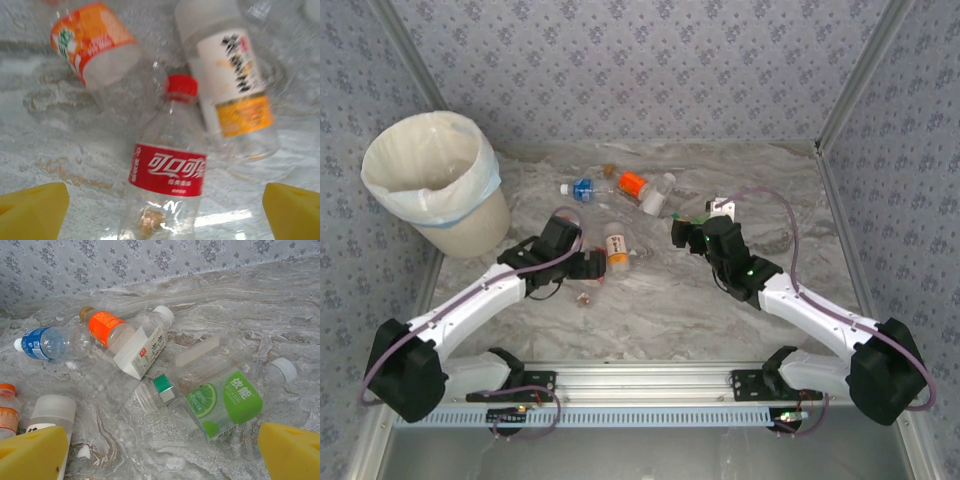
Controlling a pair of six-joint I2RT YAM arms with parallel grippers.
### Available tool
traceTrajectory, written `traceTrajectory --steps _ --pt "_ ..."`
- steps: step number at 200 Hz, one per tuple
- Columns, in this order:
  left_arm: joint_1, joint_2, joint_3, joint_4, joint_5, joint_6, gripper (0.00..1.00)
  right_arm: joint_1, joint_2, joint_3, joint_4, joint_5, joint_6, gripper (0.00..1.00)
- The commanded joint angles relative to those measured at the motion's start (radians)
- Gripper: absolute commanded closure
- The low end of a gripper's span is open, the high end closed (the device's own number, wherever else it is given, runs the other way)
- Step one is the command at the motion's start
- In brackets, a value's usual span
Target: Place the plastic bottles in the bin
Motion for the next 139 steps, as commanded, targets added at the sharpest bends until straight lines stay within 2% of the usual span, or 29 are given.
traceTrajectory --steps 1,22,53,78,107,139 --pt "-0.007 0.057 -0.037 0.071 0.072 0.053 0.01 -0.007 0.006 0.019 0.004 0.001 0.022 0.0" --pt "-0.023 0.114 -0.043 0.104 0.101 0.1 0.03 -0.006 0.005 0.019 -0.003 0.002 0.024 0.0" --pt "-0.049 0.18 -0.068 0.158 0.097 0.096 0.1 -0.009 0.006 0.018 -0.011 0.007 0.027 0.0" --pt "-0.065 0.245 -0.06 0.154 0.046 0.093 0.19 -0.009 0.007 0.017 -0.013 0.01 0.029 0.0" --pt "-0.095 0.266 -0.069 0.168 -0.041 0.101 0.25 -0.013 0.008 0.019 -0.012 0.008 0.029 0.0" --pt "-0.101 0.25 -0.081 0.172 -0.046 0.088 0.37 -0.014 0.009 0.019 -0.017 0.007 0.029 0.0"
